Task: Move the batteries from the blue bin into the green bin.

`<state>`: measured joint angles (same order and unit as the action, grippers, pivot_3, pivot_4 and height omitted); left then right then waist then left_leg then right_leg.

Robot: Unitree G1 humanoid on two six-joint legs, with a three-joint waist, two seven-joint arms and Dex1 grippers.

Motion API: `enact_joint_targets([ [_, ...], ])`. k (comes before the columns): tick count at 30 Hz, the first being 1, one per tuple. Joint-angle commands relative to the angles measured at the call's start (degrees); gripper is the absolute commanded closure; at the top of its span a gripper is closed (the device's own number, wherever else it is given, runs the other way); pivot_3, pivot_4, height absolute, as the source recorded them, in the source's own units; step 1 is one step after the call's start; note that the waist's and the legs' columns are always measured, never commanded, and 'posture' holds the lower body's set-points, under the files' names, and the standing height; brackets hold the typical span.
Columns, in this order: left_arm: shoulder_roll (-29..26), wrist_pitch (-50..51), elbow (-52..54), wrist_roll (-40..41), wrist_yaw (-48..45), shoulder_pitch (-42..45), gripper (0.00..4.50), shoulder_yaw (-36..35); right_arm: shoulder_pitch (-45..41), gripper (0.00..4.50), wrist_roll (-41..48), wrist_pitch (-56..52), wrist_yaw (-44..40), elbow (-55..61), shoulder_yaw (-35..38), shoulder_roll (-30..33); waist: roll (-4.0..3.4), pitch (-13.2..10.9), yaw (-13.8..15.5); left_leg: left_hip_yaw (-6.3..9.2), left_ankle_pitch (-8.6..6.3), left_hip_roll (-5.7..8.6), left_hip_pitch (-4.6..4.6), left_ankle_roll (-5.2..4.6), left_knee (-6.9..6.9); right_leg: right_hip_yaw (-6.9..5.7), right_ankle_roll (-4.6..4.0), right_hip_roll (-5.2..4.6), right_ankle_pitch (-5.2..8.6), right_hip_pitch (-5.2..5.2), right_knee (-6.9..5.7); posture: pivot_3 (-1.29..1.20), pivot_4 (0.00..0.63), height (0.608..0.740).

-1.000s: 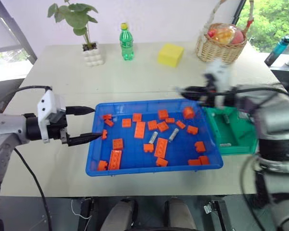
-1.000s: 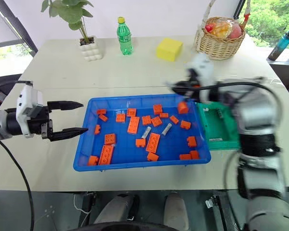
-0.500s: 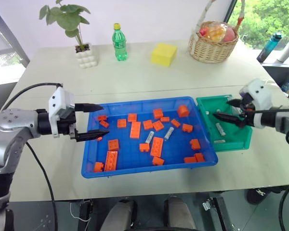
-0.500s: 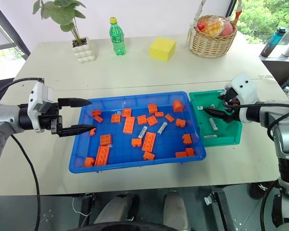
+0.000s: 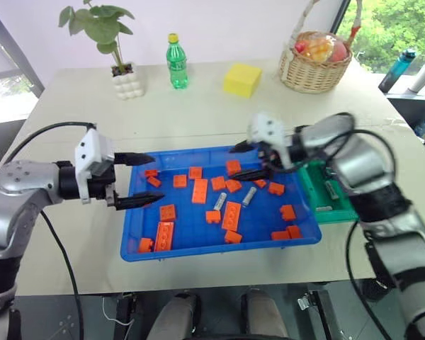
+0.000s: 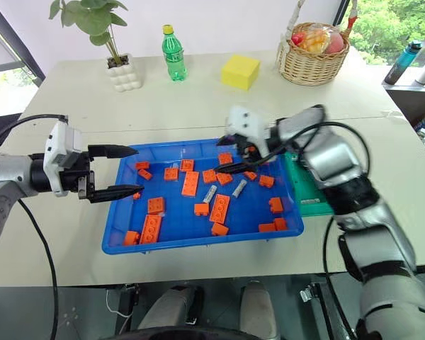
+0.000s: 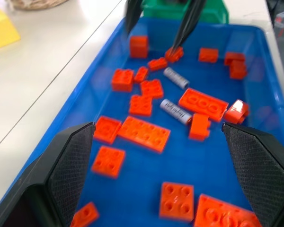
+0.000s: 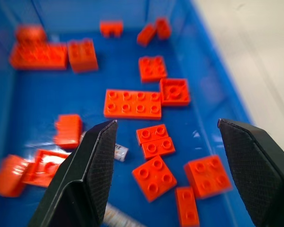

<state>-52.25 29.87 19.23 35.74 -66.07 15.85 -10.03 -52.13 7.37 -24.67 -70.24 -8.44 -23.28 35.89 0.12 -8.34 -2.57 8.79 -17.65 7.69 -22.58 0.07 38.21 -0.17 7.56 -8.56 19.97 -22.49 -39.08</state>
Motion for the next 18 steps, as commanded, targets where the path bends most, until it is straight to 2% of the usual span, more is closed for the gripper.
enact_joint_targets([
  [1, -0.3, 1.4, 4.9, 2.3, 1.5, -2.5, 0.0, -2.8, -1.6, 1.02, -3.6, 8.3, -3.7, -3.6, -2.8, -1.0, 0.0, 0.0, 0.0, 0.04, 0.0, 0.0, -0.01, 0.0, -0.01, 0.0, 0.0, 0.0, 0.0, -0.01, 0.0, 0.0, 0.15, 0.737],
  [10, 0.3, 3.6, 11.2, 5.0, 5.8, -7.3, 0.0, -4.7, -2.7, 1.02, -9.8, 24.8, -9.9, -16.0, -7.2, -5.7, 0.02, 0.0, -0.2, 0.07, 0.0, 0.0, 0.0, 0.01, -0.01, -0.01, 0.0, 0.03, 0.0, -0.02, 0.0, 0.0, 0.15, 0.737],
  [18, -0.9, 3.4, 10.8, 5.4, 6.2, -7.8, 0.0, -6.2, -3.8, 1.02, -11.6, 30.8, -9.8, -21.6, -6.4, -10.1, 0.02, 0.0, -0.5, 0.09, 0.01, 0.0, 0.02, 0.03, -0.01, -0.01, 0.0, 0.05, 0.0, 0.0, 0.0, 0.0, 0.15, 0.737],
])
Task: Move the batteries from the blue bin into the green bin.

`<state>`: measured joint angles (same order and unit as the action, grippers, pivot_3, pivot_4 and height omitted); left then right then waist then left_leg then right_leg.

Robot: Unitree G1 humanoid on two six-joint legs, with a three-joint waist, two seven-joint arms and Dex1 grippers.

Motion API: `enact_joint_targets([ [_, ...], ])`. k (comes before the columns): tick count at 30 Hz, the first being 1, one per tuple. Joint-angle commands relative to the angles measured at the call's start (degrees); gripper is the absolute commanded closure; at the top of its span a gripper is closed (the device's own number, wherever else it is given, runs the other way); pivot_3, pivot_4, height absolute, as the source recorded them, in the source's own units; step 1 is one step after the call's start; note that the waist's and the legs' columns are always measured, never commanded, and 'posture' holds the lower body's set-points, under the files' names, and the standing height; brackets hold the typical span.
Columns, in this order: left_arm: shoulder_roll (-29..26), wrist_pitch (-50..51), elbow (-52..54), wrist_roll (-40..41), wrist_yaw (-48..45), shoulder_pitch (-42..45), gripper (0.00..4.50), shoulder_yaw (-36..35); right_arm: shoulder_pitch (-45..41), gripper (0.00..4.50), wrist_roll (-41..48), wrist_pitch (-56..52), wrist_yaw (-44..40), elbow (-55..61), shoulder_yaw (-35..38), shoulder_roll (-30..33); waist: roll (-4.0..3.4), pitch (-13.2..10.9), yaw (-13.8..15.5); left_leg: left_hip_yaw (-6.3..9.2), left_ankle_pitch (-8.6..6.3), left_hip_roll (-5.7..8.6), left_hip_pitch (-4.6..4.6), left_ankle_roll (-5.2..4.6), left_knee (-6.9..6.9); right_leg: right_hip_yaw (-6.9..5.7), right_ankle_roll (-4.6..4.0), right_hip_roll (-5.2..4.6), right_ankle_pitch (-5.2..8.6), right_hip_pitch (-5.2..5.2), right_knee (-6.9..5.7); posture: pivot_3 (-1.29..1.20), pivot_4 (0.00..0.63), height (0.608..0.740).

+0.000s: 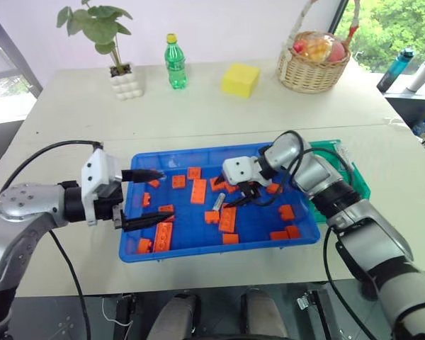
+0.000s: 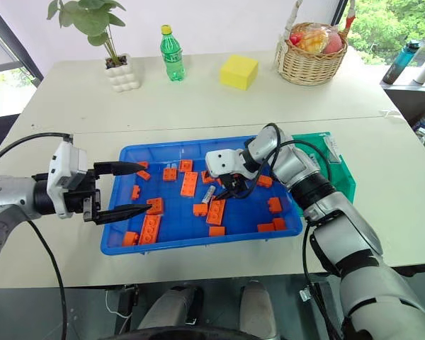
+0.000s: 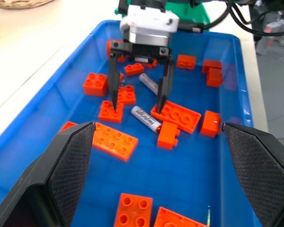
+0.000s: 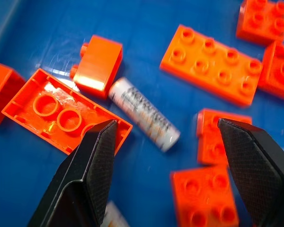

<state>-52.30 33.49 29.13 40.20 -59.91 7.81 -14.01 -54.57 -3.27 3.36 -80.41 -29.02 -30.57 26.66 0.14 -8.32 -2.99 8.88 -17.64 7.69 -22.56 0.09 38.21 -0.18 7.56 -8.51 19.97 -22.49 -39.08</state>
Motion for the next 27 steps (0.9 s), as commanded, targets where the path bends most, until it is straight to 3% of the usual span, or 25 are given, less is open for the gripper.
enact_joint_targets([
  [1, -0.9, -0.3, 1.0, 1.0, 0.1, 0.1, 0.0, -2.3, -1.3, 1.02, -1.3, 3.4, 0.5, -1.3, 0.9, -1.1, 0.0, 0.0, -0.1, 0.01, 0.0, 0.0, 0.01, 0.0, 0.0, 0.0, 0.0, 0.0, 0.0, 0.02, 0.0, 0.0, 0.15, 0.737],
  [8, -0.9, -1.2, 0.3, 0.4, -0.2, 0.5, 0.0, -1.8, -3.8, 1.02, 2.9, -3.6, -6.4, 4.4, 3.6, 0.5, 0.0, 0.0, -0.2, 0.06, 0.0, 0.01, 0.01, 0.0, 0.0, -0.01, 0.0, 0.01, 0.0, 0.02, 0.0, 0.0, 0.15, 0.737],
  [13, -0.7, -1.9, -1.0, -0.2, -0.4, 2.0, 0.0, -0.8, -7.2, 1.02, 3.5, -6.2, -5.6, 1.5, 5.4, -2.4, 0.0, 0.0, -0.9, 0.09, 0.01, 0.0, 0.02, 0.02, -0.03, -0.01, 0.0, 0.02, 0.0, 0.02, 0.0, 0.0, 0.15, 0.737],
  [27, -0.9, -1.4, -0.7, 0.2, 0.2, 2.8, 0.0, -0.7, -8.7, 1.02, -2.0, 10.3, -4.9, -16.9, 3.9, -9.1, 0.0, 0.0, -1.2, 0.16, 0.0, 0.03, 0.02, 0.02, -0.04, -0.03, 0.0, 0.03, 0.0, 0.01, -0.01, 0.0, 0.15, 0.737],
])
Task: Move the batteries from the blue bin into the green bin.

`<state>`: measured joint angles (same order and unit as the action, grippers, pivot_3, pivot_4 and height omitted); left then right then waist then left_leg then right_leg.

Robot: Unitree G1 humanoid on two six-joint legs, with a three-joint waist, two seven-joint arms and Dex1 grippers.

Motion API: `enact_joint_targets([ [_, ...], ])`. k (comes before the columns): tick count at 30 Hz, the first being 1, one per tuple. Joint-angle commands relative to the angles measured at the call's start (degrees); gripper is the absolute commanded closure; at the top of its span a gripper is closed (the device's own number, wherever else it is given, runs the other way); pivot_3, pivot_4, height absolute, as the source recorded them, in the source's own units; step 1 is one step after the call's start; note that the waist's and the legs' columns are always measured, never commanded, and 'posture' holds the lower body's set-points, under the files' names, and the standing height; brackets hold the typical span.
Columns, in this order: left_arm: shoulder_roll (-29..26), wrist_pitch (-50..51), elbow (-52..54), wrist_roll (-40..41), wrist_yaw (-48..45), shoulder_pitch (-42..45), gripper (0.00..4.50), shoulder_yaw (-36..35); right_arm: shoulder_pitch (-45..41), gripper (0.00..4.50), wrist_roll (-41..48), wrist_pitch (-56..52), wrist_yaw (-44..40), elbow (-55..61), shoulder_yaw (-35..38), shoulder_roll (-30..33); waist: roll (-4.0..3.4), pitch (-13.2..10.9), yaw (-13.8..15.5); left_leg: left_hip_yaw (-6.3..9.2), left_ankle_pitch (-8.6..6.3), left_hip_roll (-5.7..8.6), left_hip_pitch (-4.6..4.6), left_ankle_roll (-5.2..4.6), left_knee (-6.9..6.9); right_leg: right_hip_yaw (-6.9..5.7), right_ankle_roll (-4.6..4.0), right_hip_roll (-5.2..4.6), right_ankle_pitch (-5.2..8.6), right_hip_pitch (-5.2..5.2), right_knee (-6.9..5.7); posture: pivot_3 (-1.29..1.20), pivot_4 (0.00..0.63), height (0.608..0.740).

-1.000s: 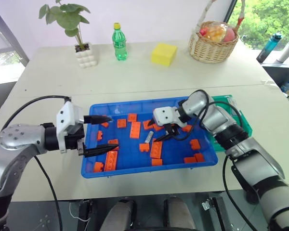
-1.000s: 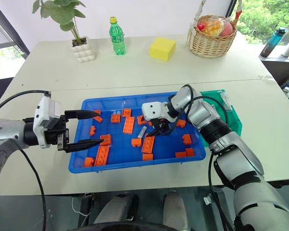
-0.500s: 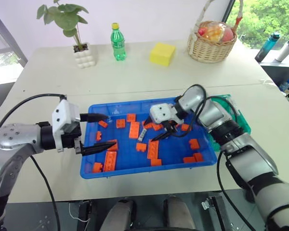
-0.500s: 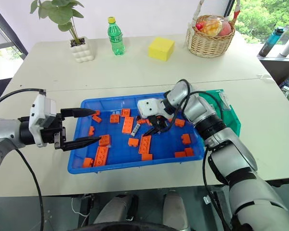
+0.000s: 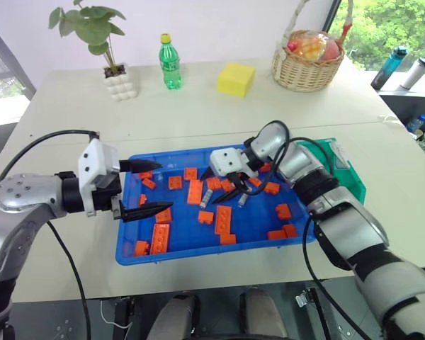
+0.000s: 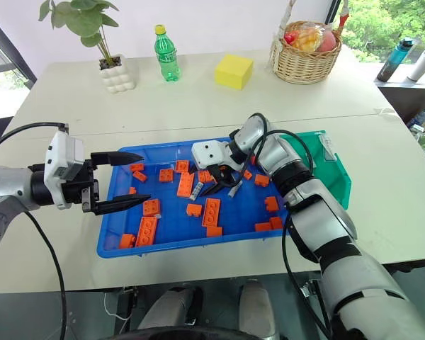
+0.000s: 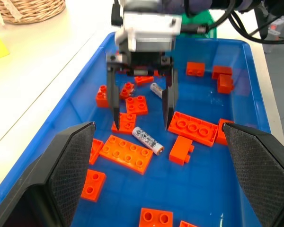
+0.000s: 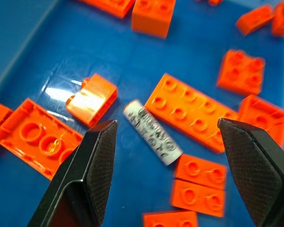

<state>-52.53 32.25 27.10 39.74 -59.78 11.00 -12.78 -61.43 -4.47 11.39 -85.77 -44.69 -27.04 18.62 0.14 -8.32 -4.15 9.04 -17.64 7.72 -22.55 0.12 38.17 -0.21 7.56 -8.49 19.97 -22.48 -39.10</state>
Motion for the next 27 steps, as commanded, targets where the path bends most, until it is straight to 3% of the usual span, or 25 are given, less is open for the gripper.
enact_joint_targets([
  [1, -0.8, -0.1, 1.5, 0.8, 0.1, -0.5, 0.0, -2.2, -1.7, 1.02, -1.0, 2.7, 0.6, -1.9, 0.4, -1.3, 0.0, 0.0, 0.0, 0.0, 0.0, 0.0, 0.0, 0.0, 0.0, 0.0, 0.0, 0.0, 0.0, 0.0, 0.0, 0.0, 0.15, 0.737],
  [10, -1.6, 0.4, 1.8, 1.4, 0.5, -1.0, 0.0, -3.5, 0.0, 1.02, -3.5, 5.5, 0.1, -4.2, -0.3, -1.9, 0.0, 0.0, 0.0, 0.04, 0.0, 0.0, 0.0, 0.0, 0.01, 0.0, 0.0, 0.02, 0.0, 0.02, -0.01, 0.0, 0.15, 0.737],
  [13, -1.8, 0.6, 1.6, 1.4, 0.5, -0.7, 0.0, -3.5, 0.8, 1.81, -4.0, 5.8, -0.9, -3.6, -0.5, -1.4, 0.0, 0.0, 0.0, 0.05, 0.0, 0.0, 0.01, 0.0, 0.01, 0.0, 0.0, 0.02, 0.0, 0.03, -0.01, 0.0, 0.15, 0.737],
  [15, -1.9, 0.7, 1.4, 1.4, 0.5, -0.2, 0.0, -3.4, 1.1, 2.72, -4.2, 6.0, -1.1, -3.3, -0.4, -1.1, 0.0, 0.0, 0.0, 0.05, 0.0, 0.01, 0.01, 0.0, 0.01, 0.0, 0.0, 0.02, 0.0, 0.03, -0.01, 0.0, 0.15, 0.737],
  [25, -1.6, 0.4, -0.6, 0.6, -0.2, 2.9, 0.0, -1.5, 1.1, 2.72, -2.3, 1.0, -1.1, -0.4, 2.1, -0.7, 0.0, 0.0, 0.0, 0.06, 0.0, 0.01, 0.01, 0.01, 0.01, 0.0, 0.0, 0.03, 0.0, 0.03, -0.01, 0.0, 0.15, 0.737],
  [27, -1.3, 0.0, -1.0, 0.1, -0.5, 3.6, 0.0, -0.4, 2.4, 3.26, -0.8, -1.1, -3.1, 2.2, 2.5, 0.0, 0.0, 0.0, 0.1, 0.06, 0.0, 0.01, 0.01, 0.01, 0.01, 0.0, 0.0, 0.02, 0.0, 0.03, -0.01, 0.0, 0.15, 0.737],
])
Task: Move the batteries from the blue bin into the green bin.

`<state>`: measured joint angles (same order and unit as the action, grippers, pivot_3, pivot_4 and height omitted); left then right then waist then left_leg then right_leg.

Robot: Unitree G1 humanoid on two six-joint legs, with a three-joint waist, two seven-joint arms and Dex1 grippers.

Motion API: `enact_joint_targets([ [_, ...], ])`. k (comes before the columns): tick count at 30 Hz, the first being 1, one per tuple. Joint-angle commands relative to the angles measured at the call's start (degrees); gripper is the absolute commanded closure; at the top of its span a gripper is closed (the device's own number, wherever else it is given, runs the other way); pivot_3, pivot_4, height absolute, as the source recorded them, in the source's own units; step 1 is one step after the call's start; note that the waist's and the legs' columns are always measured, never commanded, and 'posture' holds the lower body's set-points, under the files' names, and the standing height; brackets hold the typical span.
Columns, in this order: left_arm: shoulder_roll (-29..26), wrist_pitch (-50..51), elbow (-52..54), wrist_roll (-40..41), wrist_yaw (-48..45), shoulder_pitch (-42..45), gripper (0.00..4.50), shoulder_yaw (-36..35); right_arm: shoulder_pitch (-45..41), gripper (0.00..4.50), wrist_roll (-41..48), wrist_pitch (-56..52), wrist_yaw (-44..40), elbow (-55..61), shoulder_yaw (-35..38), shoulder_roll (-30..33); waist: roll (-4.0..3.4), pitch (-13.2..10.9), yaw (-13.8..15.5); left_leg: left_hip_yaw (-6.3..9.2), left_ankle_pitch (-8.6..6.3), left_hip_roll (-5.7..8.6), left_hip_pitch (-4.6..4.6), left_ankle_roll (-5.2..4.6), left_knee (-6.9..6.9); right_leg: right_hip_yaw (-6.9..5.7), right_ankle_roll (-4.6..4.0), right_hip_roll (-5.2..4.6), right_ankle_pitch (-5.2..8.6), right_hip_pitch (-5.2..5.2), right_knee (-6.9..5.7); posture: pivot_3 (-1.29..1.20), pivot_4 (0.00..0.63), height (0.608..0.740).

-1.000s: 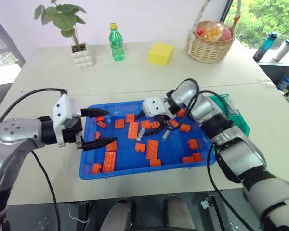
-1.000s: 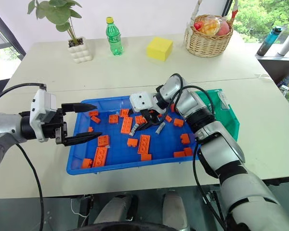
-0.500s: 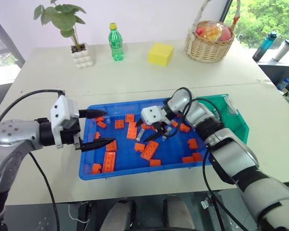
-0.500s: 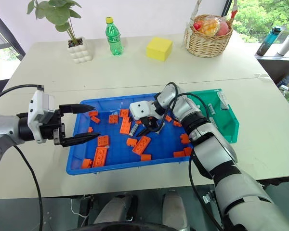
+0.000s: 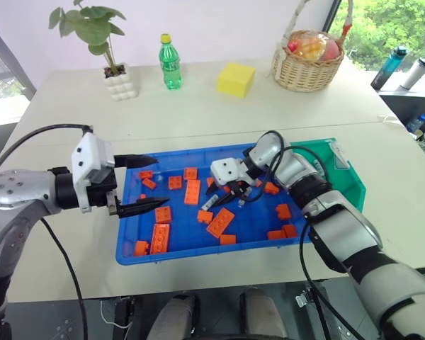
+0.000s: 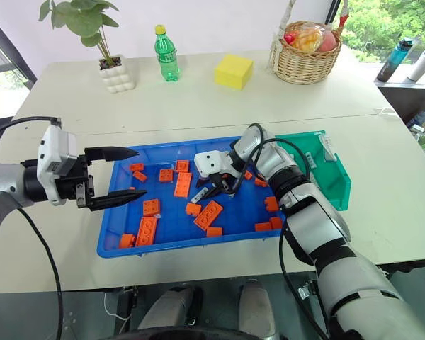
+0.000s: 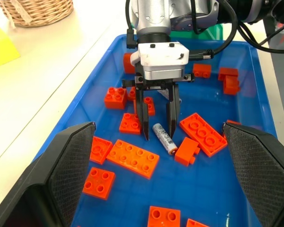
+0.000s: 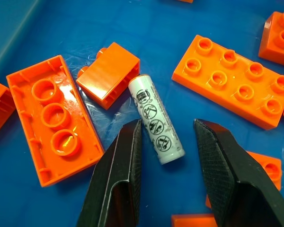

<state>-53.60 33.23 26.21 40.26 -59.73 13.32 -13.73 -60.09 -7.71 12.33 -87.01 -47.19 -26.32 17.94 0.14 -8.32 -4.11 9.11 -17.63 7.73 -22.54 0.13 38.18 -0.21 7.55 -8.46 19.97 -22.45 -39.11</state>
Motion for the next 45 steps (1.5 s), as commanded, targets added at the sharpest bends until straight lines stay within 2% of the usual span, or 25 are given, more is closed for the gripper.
enact_joint_targets([
  [1, 0.0, -1.1, -0.3, -0.5, -0.7, 1.5, 0.0, 1.0, 1.7, 3.57, 2.7, -2.9, -2.2, 6.0, 1.8, 1.1, 0.0, 0.0, 0.1, 0.01, 0.0, 0.0, 0.0, 0.0, 0.01, 0.0, 0.0, 0.0, 0.0, 0.01, 0.0, 0.0, 0.15, 0.737],
  [3, 0.2, -1.3, -0.5, -0.7, -0.9, 1.8, 0.0, 1.6, 2.6, 4.41, 2.3, -3.7, -1.2, 7.9, 1.7, 1.6, 0.0, 0.0, 0.0, 0.01, 0.0, 0.03, 0.0, 0.0, 0.02, 0.0, 0.0, -0.02, 0.0, 0.02, 0.0, 0.0, 0.15, 0.737],
  [8, 0.9, -1.7, -1.4, -1.2, -1.5, 2.8, 0.0, 3.0, 4.6, 4.4, 4.4, -12.7, 1.9, 16.3, 4.5, 3.0, 0.0, 0.0, 0.1, 0.0, 0.0, 0.02, -0.01, 0.0, 0.01, 0.0, 0.0, -0.02, 0.0, 0.0, -0.03, 0.0, 0.15, 0.737],
  [13, 1.8, -2.1, -2.3, -1.2, -2.0, 3.2, 0.0, 3.9, 8.0, 4.4, 10.9, -34.8, 9.8, 36.4, 14.7, 7.7, 0.0, 0.0, 0.3, 0.03, 0.0, 0.05, -0.05, 0.0, 0.04, 0.0, 0.0, -0.05, 0.0, 0.0, -0.03, 0.0, 0.15, 0.737],
  [16, 2.6, -2.3, -2.5, -1.4, -2.1, 3.0, 0.0, 4.4, 11.3, 4.4, 14.5, -49.0, 15.6, 48.6, 23.2, 12.7, 0.0, 0.0, 0.7, 0.05, 0.0, 0.08, -0.09, -0.01, 0.06, 0.0, 0.0, -0.07, 0.0, 0.0, -0.03, 0.0, 0.15, 0.737],
  [20, 3.2, -2.8, -3.8, -2.0, -3.0, 2.6, 0.0, 4.9, 20.1, 4.4, 12.1, -57.3, 23.1, 59.8, 32.7, 24.3, 0.01, 0.0, 2.2, 0.1, 0.0, 0.21, -0.13, -0.01, 0.07, 0.01, 0.0, -0.14, 0.0, 0.0, -0.01, 0.0, 0.15, 0.737],
  [23, 2.9, -3.8, -5.9, -2.6, -4.6, 3.3, 0.0, 5.3, 28.2, 4.4, 13.6, -61.8, 24.4, 65.2, 39.2, 31.6, 0.0, 0.0, 2.7, 0.04, -0.01, 0.26, -0.19, -0.02, 0.11, 0.02, 0.0, -0.19, 0.0, -0.01, 0.01, 0.0, 0.15, 0.737],
  [28, 3.3, -5.1, -9.6, -3.9, -6.7, 7.1, 0.0, 7.0, 35.2, 4.4, 16.8, -68.9, 28.2, 67.0, 46.5, 35.3, 0.0, 0.0, 3.0, -0.32, 0.0, 0.02, -0.17, -0.02, 0.12, 0.03, 0.0, -0.14, 0.0, -0.07, 0.02, 0.0, 0.15, 0.737],
  [33, 4.4, -5.4, -11.6, -4.6, -7.3, 10.2, 0.0, 8.5, 38.9, 1.93, 19.0, -70.3, 31.8, 67.8, 46.0, 35.4, 0.01, 0.0, 3.1, -0.46, 0.0, -0.01, -0.09, -0.03, 0.12, 0.04, 0.0, -0.15, 0.0, -0.02, 0.01, 0.0, 0.15, 0.737],
  [34, 4.4, -5.5, -11.7, -4.7, -7.5, 10.4, 0.0, 8.6, 39.1, 1.29, 19.1, -70.3, 32.4, 68.2, 45.3, 35.8, 0.01, 0.0, 3.0, -0.5, 0.0, -0.02, -0.09, -0.02, 0.11, 0.04, 0.0, -0.16, 0.0, -0.04, 0.01, 0.0, 0.15, 0.737],
  [35, 4.4, -5.5, -11.6, -4.7, -7.6, 10.4, 0.0, 8.6, 39.1, 0.93, 19.5, -70.7, 32.9, 68.7, 44.8, 36.2, 0.01, 0.0, 3.0, -0.52, 0.0, -0.03, -0.09, -0.03, 0.11, 0.04, 0.0, -0.15, 0.0, -0.05, 0.0, 0.0, 0.15, 0.737],
  [38, 4.3, -5.3, -11.1, -4.6, -7.7, 10.0, 0.0, 8.4, 34.8, 0.93, 24.6, -81.2, 35.8, 71.8, 46.3, 32.3, 0.01, 0.0, 3.0, -0.56, 0.0, -0.07, -0.09, -0.02, 0.09, 0.04, 0.0, -0.14, 0.0, -0.08, 0.01, 0.0, 0.15, 0.737],
  [42, 4.1, -5.2, -10.3, -4.8, -7.5, 8.7, 0.0, 7.9, 28.0, 0.93, 31.1, -98.7, 39.7, 78.0, 47.9, 23.0, 0.02, 0.0, 2.9, -0.69, 0.0, -0.19, -0.07, -0.02, 0.08, 0.03, 0.0, -0.1, 0.0, -0.07, 0.02, 0.0, 0.15, 0.737],
  [45, 4.1, -5.0, -9.3, -4.8, -6.7, 7.6, 0.0, 7.5, 24.5, 0.93, 36.0, -104.5, 46.1, 78.7, 48.7, 13.1, 0.05, 0.0, 3.0, -0.68, 0.0, -0.21, -0.05, -0.02, 0.05, 0.04, 0.0, -0.1, 0.0, -0.08, 0.02, 0.0, 0.15, 0.737],
])
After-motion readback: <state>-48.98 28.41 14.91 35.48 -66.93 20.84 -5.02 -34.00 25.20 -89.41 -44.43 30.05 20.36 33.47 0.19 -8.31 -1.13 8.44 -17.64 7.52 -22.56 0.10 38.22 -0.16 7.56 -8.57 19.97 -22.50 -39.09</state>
